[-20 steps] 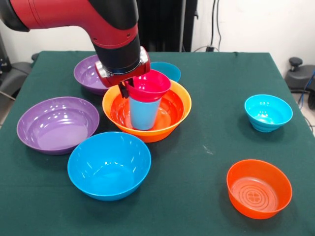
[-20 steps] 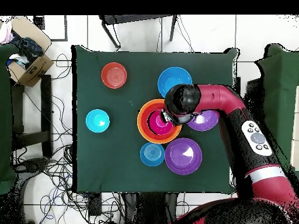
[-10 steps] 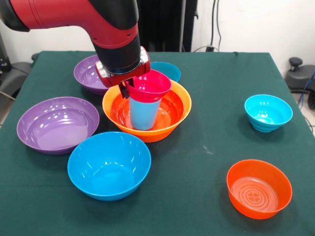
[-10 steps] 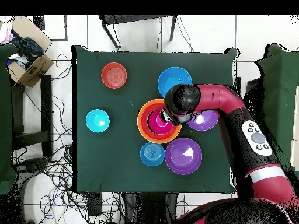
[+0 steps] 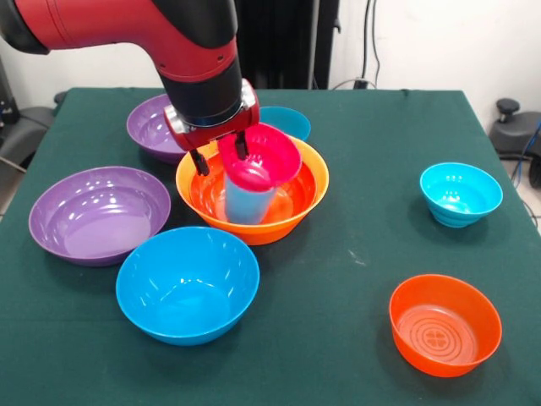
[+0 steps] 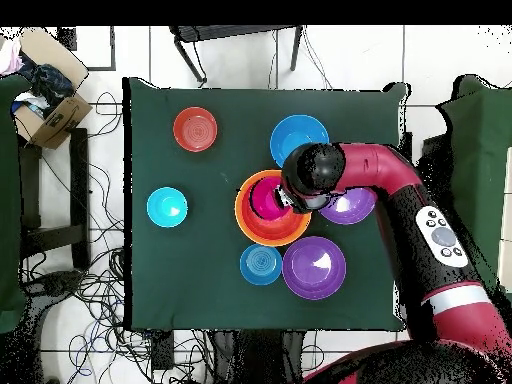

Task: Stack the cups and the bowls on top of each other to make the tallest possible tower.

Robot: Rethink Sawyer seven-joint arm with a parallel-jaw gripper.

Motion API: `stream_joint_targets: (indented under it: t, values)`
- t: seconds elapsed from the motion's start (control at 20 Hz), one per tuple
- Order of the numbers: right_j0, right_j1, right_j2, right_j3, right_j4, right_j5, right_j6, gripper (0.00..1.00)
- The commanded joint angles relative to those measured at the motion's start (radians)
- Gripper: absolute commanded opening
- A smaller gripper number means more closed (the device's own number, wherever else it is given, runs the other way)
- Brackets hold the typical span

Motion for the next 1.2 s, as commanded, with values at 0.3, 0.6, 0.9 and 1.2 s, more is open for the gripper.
stream_joint_targets:
  t: [0.3, 0.6, 0.9, 1.2]
  values:
    - [-0.023, 0.046, 0.070, 0.020, -0.039, -0.057, -0.250, 1.00]
    - [-0.019, 0.047, 0.074, 0.011, -0.044, -0.047, -0.243, 1.00]
    - [-0.019, 0.043, 0.073, 0.015, -0.049, -0.043, -0.243, 1.00]
    - [-0.023, 0.035, 0.073, 0.020, -0.051, -0.037, -0.242, 1.00]
